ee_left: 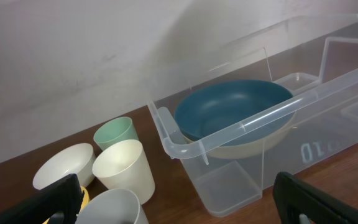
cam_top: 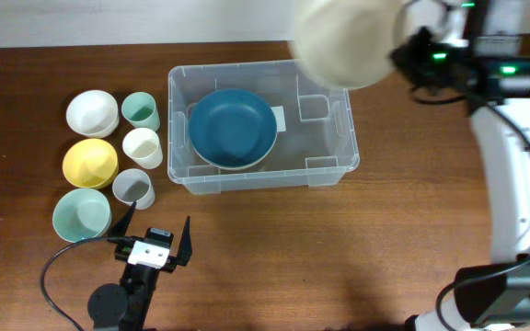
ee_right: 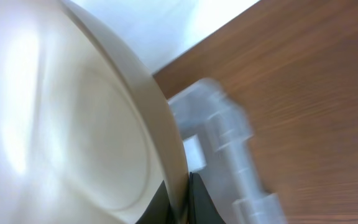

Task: Pack container
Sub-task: 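Lift the cream bowl and carry it over the clear container, then lower the cream bowl onto the teal bowl and open the right gripper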

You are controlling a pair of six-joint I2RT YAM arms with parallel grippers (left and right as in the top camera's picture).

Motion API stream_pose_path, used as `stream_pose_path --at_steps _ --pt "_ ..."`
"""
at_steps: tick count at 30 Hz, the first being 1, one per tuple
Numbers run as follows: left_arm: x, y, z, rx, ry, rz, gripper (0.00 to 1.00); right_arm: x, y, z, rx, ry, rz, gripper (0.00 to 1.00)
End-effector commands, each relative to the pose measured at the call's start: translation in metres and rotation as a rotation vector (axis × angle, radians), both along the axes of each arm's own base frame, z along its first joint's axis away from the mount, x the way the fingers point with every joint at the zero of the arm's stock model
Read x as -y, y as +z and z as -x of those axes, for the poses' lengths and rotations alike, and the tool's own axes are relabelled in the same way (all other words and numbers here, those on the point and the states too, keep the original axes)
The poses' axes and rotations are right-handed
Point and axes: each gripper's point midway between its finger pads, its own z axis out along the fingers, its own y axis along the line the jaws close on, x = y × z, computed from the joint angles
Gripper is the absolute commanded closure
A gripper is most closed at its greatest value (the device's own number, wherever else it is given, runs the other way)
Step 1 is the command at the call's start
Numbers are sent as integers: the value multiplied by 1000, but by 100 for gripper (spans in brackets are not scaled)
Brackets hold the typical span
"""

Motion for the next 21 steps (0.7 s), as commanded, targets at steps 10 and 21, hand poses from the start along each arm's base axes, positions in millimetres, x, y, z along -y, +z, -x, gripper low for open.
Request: stream_pose_path --at_steps 10,21 --pt "1 -3 0 -7 -7 11 0 -147 -83 15 -123 300 134 96" --pt "1 -3 0 -7 -7 11 0 -175 -168 4 -266 358 124 96"
